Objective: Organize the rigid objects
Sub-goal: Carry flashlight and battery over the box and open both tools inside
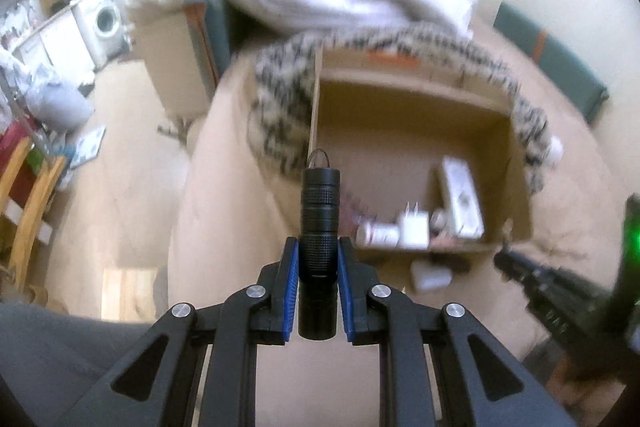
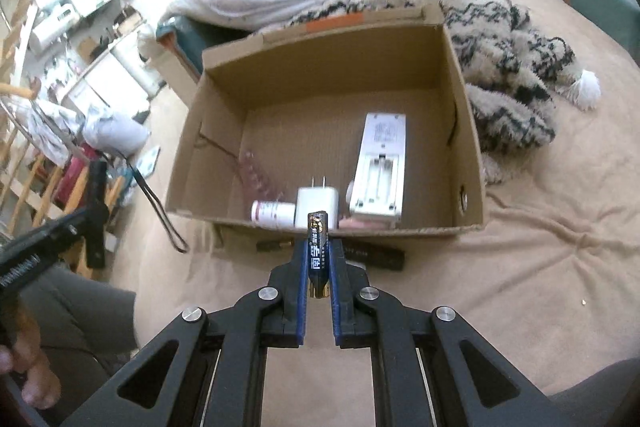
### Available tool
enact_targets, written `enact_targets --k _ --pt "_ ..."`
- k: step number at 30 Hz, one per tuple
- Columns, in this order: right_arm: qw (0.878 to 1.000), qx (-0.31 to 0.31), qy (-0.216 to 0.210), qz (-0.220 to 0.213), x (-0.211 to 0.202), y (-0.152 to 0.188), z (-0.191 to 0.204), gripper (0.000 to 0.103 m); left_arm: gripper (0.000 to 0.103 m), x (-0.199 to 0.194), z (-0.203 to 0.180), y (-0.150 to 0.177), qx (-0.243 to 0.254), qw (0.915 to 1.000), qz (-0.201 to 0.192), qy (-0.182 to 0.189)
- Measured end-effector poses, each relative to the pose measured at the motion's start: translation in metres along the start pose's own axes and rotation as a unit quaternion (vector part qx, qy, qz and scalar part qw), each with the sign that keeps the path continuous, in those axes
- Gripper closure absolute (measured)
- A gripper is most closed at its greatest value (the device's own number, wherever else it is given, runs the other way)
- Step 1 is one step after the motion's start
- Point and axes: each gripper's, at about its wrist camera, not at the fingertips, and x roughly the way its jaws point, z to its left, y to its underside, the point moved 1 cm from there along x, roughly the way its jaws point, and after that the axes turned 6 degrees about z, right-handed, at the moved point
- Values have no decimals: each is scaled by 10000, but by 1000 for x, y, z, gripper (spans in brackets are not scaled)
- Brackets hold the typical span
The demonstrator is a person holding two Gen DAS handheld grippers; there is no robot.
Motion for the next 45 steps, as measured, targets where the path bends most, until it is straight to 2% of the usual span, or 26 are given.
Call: enact_targets --k 3,6,10,14,17,23,26,29,33,36,39,42,45 --pt "9992 172 -370 18 4 -5 -1 92 86 -20 1 -12 -33 9988 -400 280" --pt "9983 293 -508 -18 3 -10 -5 92 86 -37 -3 -21 125 9962 -795 320" --pt "9969 434 -633 -197 -4 -22 -10 92 86 -49 -2 -38 163 9938 -1053 331" --pt "9931 674 -865 -405 -11 -38 -15 92 86 -45 -3 -52 146 9931 -1108 366" --pt "9927 671 -899 -448 -11 -53 -14 92 86 -37 -6 -59 119 9934 -1056 424" --pt "9965 443 -557 -431 5 -75 -16 92 86 -2 -22 -66 307 9949 -884 379" --pt "9974 466 -427 -344 20 -67 -24 92 86 22 -27 -62 491 9948 -786 418" --pt "9962 767 -394 -78 36 -59 -35 92 86 44 -26 -56 543 9956 -635 414" --pt "9974 713 -97 -15 46 -63 -39 92 86 77 -20 -51 361 9979 -261 467" --pt "9980 625 31 41 54 -67 -38 92 86 89 -21 -47 436 9982 -150 393" --pt "9977 585 166 297 66 -63 -34 92 86 100 -24 -44 434 9979 89 466" --pt "9971 503 235 514 77 -59 -33 92 86 103 -29 -42 482 9978 123 433" --pt "9969 458 401 494 77 -59 -33 92 86 109 -32 -39 572 9976 207 326"
